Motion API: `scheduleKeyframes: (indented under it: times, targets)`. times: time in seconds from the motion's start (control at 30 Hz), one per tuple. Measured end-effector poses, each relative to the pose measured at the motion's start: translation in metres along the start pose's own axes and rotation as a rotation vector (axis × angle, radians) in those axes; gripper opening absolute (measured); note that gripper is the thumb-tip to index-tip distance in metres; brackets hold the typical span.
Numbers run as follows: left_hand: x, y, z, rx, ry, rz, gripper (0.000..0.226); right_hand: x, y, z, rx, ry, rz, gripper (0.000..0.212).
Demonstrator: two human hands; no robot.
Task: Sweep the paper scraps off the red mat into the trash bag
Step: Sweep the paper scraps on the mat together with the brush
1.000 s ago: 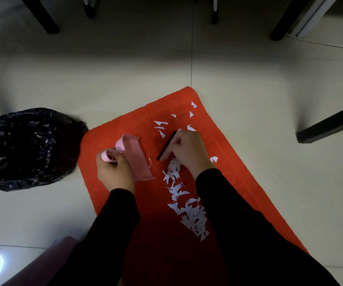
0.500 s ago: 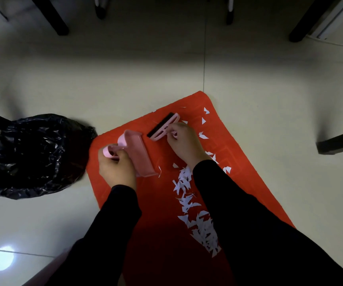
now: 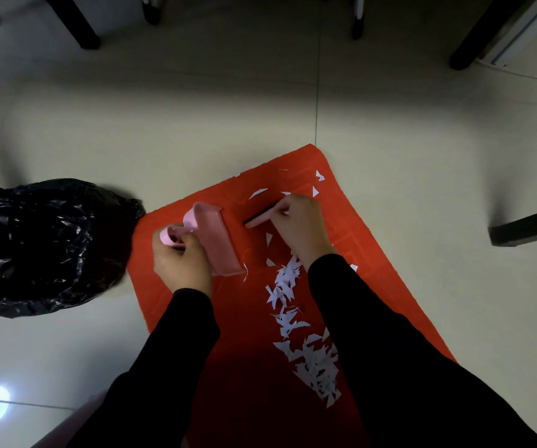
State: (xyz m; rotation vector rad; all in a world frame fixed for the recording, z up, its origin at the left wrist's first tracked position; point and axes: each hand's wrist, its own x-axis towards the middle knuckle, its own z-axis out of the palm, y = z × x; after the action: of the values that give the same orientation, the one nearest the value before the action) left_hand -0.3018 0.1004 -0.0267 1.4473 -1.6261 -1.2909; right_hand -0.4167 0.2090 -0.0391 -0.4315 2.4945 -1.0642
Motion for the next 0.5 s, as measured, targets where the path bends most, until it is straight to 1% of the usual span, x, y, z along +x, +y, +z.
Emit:
scheduleKeyframes:
  times: [0.13,0.23,0.27,0.3,0.37,0.4,0.5]
  targets:
    - [0.003,-0.004,0.001,0.003,-0.007,0.003,0.007,-0.003,-0.004,-0.002,0.056,-0.05,-0.006,0.023]
    - [0.003,-0.004,0.001,0.011,-0.015,-0.004,0.006,-0.011,0.012,-0.004,0.067,-0.076,0.024,0.048]
    - [0.002,-0.004,0.001,0.015,-0.016,-0.002,0.007,-0.012,0.015,-0.004,0.051,-0.089,0.056,0.047]
    - [0.001,-0.003,0.001,0.02,-0.018,0.0,0.008,-0.011,0.018,-0.004,0.02,-0.102,0.082,0.039]
    - [-0.001,-0.001,0.003,0.016,-0.023,-0.005,0.009,-0.006,0.019,-0.007,-0.075,-0.068,0.112,0.024]
    - [-0.002,-0.001,0.004,0.011,-0.024,-0.009,0.01,-0.002,0.017,-0.009,-0.099,-0.044,0.109,0.022]
    - [-0.002,-0.001,0.004,0.005,-0.025,-0.012,0.011,0.005,0.01,-0.008,-0.051,-0.048,0.033,0.03]
